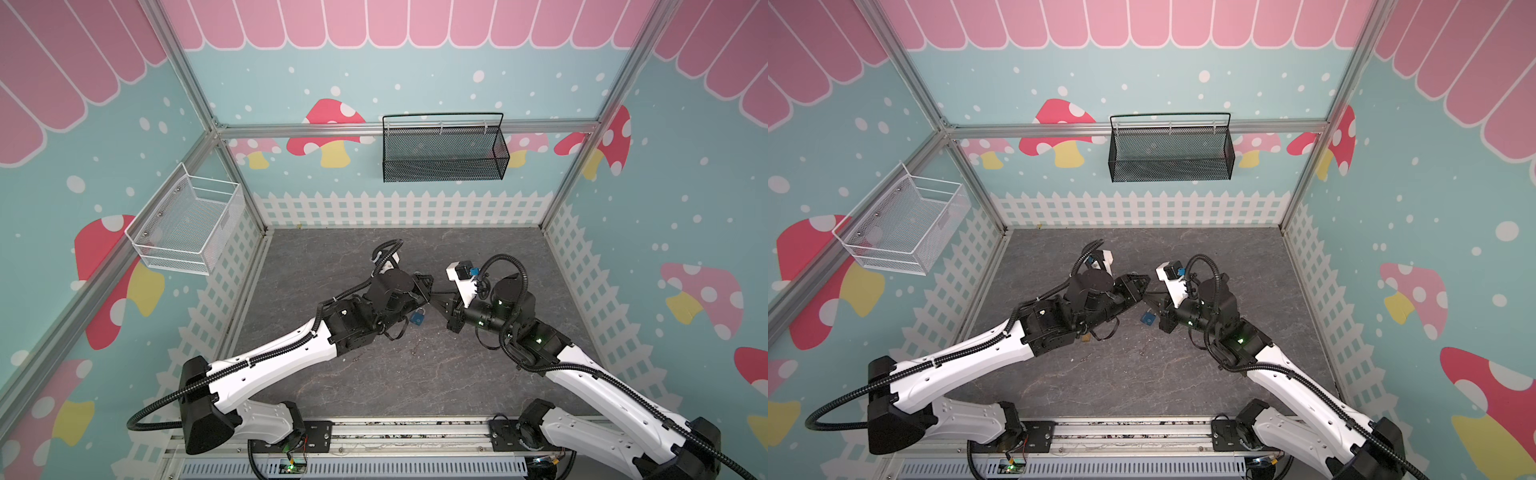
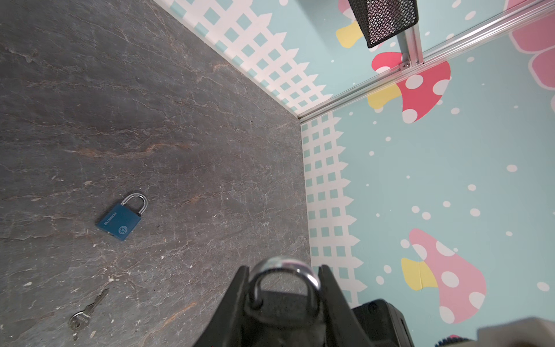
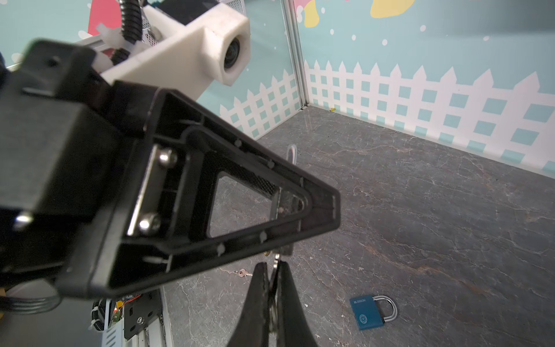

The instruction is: Unlock with the key

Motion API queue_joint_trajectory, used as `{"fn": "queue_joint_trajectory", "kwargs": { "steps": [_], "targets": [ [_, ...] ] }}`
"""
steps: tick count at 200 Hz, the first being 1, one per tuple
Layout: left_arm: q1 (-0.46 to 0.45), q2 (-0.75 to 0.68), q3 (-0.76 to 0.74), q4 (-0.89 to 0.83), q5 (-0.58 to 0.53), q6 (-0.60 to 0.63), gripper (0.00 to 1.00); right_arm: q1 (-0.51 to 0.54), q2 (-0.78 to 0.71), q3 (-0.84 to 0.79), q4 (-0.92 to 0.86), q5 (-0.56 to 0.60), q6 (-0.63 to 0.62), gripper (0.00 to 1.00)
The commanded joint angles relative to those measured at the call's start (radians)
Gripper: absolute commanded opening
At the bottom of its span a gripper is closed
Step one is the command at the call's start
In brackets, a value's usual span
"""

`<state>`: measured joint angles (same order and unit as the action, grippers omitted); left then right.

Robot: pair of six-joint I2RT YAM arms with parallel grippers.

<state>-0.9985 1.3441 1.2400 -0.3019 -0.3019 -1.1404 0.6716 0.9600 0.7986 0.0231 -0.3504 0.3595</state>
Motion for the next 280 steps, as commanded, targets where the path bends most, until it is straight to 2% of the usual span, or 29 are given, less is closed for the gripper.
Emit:
{"fn": "queue_joint_trajectory", "kwargs": {
  "steps": [1, 31, 64, 98, 136, 182, 211, 238, 280],
  "targets": [
    [-0.04, -0.013, -0.007, 0.022, 0.106, -0.025, 0.0, 0.0, -0.008, 0.027, 0.075, -0.005, -0.003, 0.0],
    [-0.077, -0.008, -0.037, -0.01, 0.215, -0.055, 0.0, -0.001, -0.022, 0.048, 0.074, 0.062, -0.059, 0.0],
    [-0.124, 0.023, -0.028, -0.012, 0.303, -0.065, 0.0, -0.001, -0.015, 0.051, 0.166, 0.036, -0.059, 0.0],
    [-0.133, 0.029, -0.029, -0.014, 0.325, -0.058, 0.0, -0.001, -0.014, 0.06, 0.168, 0.037, -0.053, 0.0],
    [-0.113, -0.028, -0.07, 0.044, 0.2, -0.023, 0.0, -0.002, -0.02, 0.033, 0.27, -0.137, 0.135, 0.0],
    [-0.056, -0.085, -0.17, 0.251, 0.163, -0.029, 0.0, -0.003, -0.037, -0.015, 0.397, -0.258, 0.331, 0.0],
    [-0.023, -0.092, -0.176, 0.26, 0.177, -0.027, 0.0, -0.004, -0.025, -0.032, 0.465, -0.33, 0.408, 0.0],
    [-0.001, -0.117, -0.198, 0.274, 0.159, -0.013, 0.0, -0.006, -0.024, -0.054, 0.506, -0.366, 0.459, 0.0],
    [0.02, -0.15, -0.249, 0.357, 0.15, -0.007, 0.0, -0.011, -0.024, -0.109, 0.654, -0.368, 0.614, 0.0]
  ]
}}
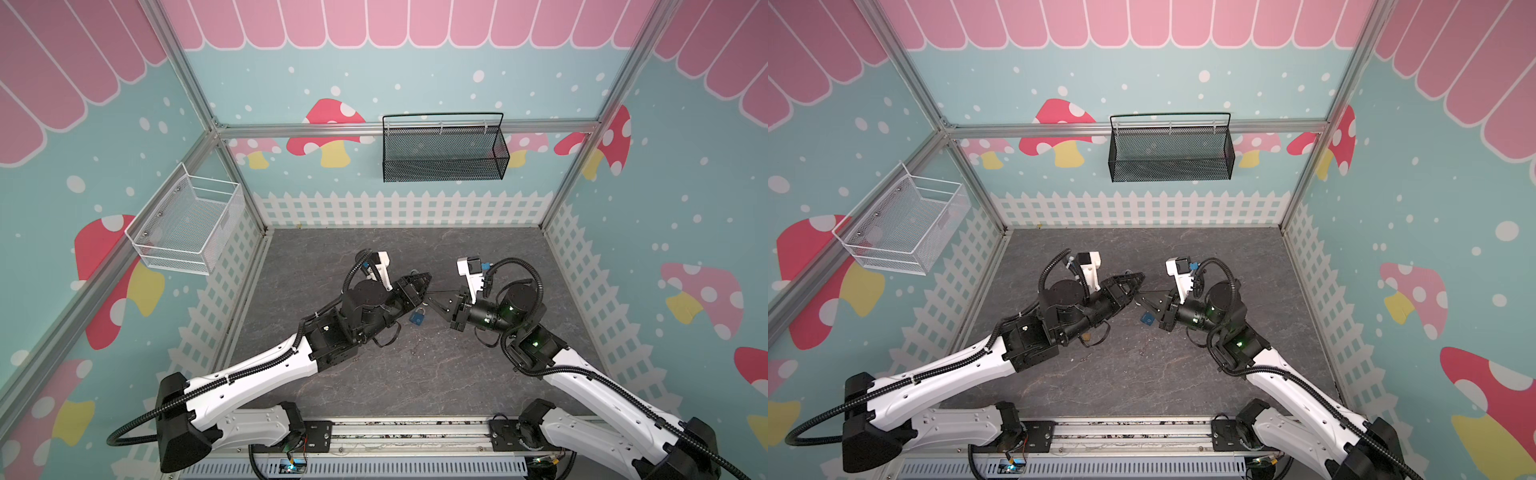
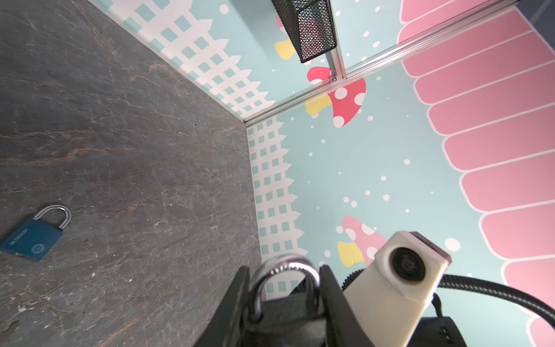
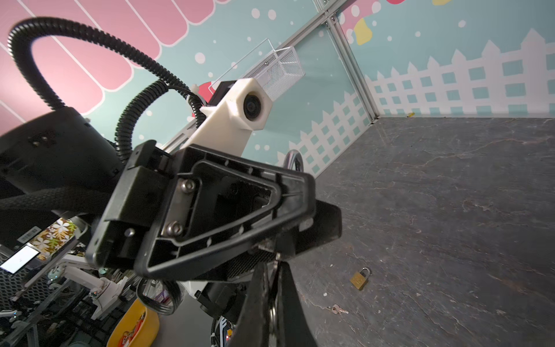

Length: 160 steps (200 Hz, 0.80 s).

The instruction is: Unlock with the key

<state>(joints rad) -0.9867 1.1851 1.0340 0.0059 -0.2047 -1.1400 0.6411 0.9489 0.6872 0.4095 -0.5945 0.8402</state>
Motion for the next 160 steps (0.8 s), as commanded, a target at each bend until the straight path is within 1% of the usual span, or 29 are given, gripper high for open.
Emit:
{"fn": "queue_joint_trajectory", "kwargs": {
  "steps": [1, 25, 46, 66, 73, 101, 122, 146, 150, 151, 152, 160],
  "targets": [
    [0.008, 0.009, -0.044, 0.05, 0.053, -0.007, 0.0, 0.018, -0.012, 0.002, 0.269, -0.123, 0.133, 0.0],
    [0.015, 0.002, -0.046, 0.054, 0.058, 0.001, 0.0, 0.017, -0.019, -0.013, 0.318, -0.105, 0.172, 0.0],
    [0.029, -0.018, -0.069, 0.071, 0.053, -0.005, 0.0, 0.016, -0.034, -0.027, 0.322, -0.077, 0.173, 0.0],
    [0.04, -0.024, -0.08, 0.085, 0.061, -0.012, 0.0, 0.016, -0.027, -0.029, 0.345, -0.088, 0.182, 0.0],
    [0.043, -0.022, -0.077, 0.08, 0.065, -0.011, 0.0, 0.016, -0.028, -0.023, 0.325, -0.085, 0.155, 0.0],
    [0.046, -0.027, -0.044, 0.053, 0.074, 0.03, 0.0, 0.016, -0.064, 0.016, 0.088, 0.009, -0.026, 0.0],
    [0.048, -0.033, -0.025, 0.042, 0.087, 0.063, 0.0, 0.015, -0.056, 0.024, 0.034, 0.04, -0.068, 0.0],
    [0.054, -0.035, -0.026, 0.069, 0.117, 0.084, 0.2, 0.016, -0.039, 0.035, -0.024, 0.072, -0.113, 0.0],
    [0.054, -0.037, -0.028, 0.077, 0.122, 0.089, 0.26, 0.016, -0.041, 0.036, -0.032, 0.081, -0.123, 0.0],
    [0.054, -0.037, -0.028, 0.078, 0.124, 0.089, 0.3, 0.016, -0.04, 0.035, -0.034, 0.082, -0.126, 0.0],
    [0.055, -0.037, -0.029, 0.079, 0.125, 0.09, 0.3, 0.016, -0.04, 0.035, -0.036, 0.084, -0.129, 0.0],
    [0.056, -0.043, -0.027, 0.074, 0.127, 0.096, 0.41, 0.015, -0.041, 0.042, -0.066, 0.104, -0.157, 0.0]
  ]
}}
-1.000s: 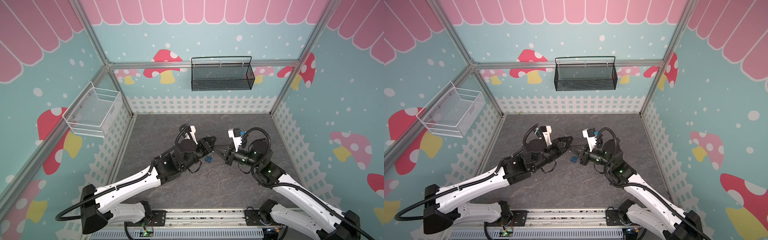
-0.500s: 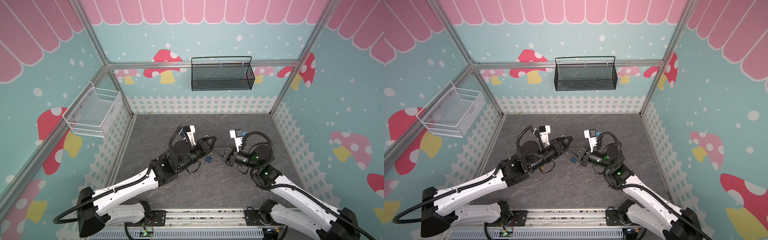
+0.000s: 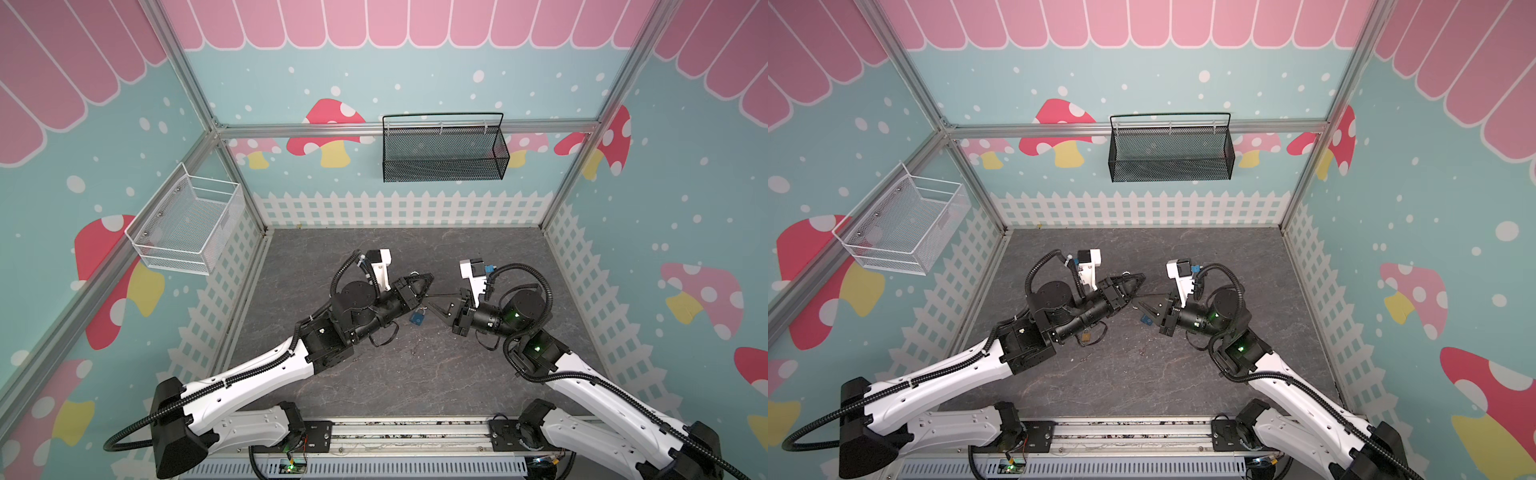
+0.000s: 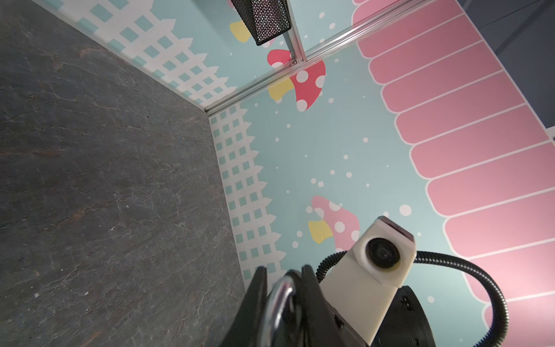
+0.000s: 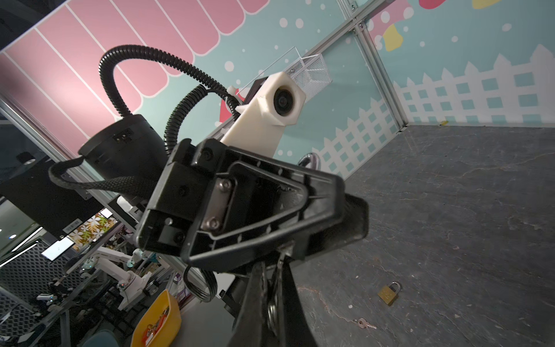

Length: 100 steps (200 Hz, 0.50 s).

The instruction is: Unlock with the key

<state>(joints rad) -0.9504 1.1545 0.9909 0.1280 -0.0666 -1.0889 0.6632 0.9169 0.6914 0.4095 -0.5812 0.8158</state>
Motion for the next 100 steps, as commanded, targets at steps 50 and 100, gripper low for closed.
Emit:
{"fn": "queue_joint_trajectory", "kwargs": {
  "steps": [50, 100],
  "targets": [
    [0.042, -0.027, 0.095, -0.27, -0.075, 0.072, 0.71, -0.003, -0.003, 0.092, -0.236, 0.205, -0.363, 0.0],
    [0.041, 0.097, 0.283, -0.561, -0.136, 0.105, 0.77, 0.036, 0.077, 0.207, -0.392, 0.367, -0.534, 0.0]
  ]
}}
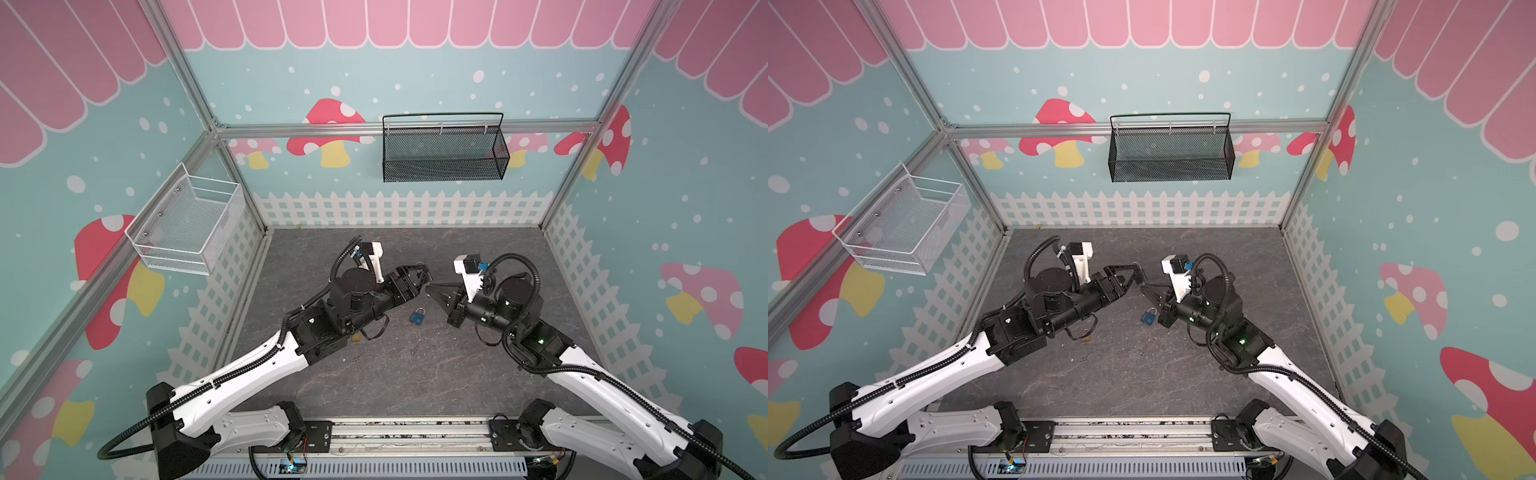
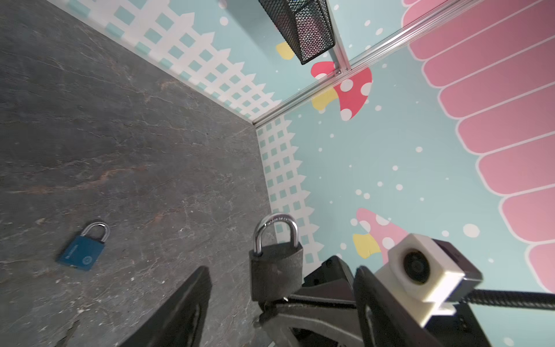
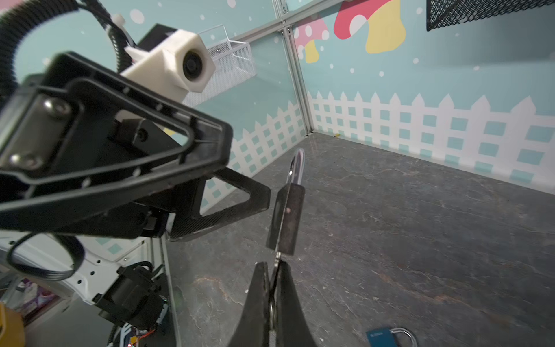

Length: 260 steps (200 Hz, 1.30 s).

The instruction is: Unlock with the key

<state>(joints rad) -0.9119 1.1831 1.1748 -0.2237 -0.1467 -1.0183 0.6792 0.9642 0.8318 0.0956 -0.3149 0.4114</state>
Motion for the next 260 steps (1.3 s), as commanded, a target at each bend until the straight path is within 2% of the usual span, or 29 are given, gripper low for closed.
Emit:
{"fn": "queue_joint_trajectory", "kwargs": {
  "steps": [1, 37, 85, 113, 177, 199, 231, 243, 260],
  "targets": [
    [0.002, 0.071, 0.102, -0.213, -0.056, 0.036, 0.77, 0.02, 0.03, 0.068, -0.082, 0.103, -0.131, 0.0],
    [0.002, 0.16, 0.182, -0.269, -0.086, 0.054, 0.76, 0.035, 0.074, 0.124, -0.157, 0.139, -0.165, 0.0],
    [0.004, 0.226, 0.245, -0.282, -0.141, 0.065, 0.57, 0.056, 0.09, 0.139, -0.192, 0.187, -0.186, 0.0],
    [0.004, 0.24, 0.233, -0.232, -0.111, 0.036, 0.47, 0.06, 0.096, 0.142, -0.189, 0.187, -0.191, 0.0],
    [0.007, 0.263, 0.206, -0.179, -0.047, -0.047, 0.45, 0.066, 0.1, 0.144, -0.185, 0.212, -0.215, 0.0],
    [0.01, 0.262, 0.189, -0.151, -0.036, -0.062, 0.38, 0.07, 0.102, 0.144, -0.186, 0.218, -0.221, 0.0],
    [0.017, 0.268, 0.186, -0.142, -0.016, -0.077, 0.37, 0.071, 0.103, 0.139, -0.192, 0.23, -0.227, 0.0],
    [0.019, 0.27, 0.184, -0.142, -0.013, -0.081, 0.3, 0.071, 0.103, 0.141, -0.192, 0.234, -0.229, 0.0],
    [0.019, 0.271, 0.183, -0.14, -0.009, -0.083, 0.27, 0.071, 0.107, 0.142, -0.194, 0.233, -0.234, 0.0]
  ]
}}
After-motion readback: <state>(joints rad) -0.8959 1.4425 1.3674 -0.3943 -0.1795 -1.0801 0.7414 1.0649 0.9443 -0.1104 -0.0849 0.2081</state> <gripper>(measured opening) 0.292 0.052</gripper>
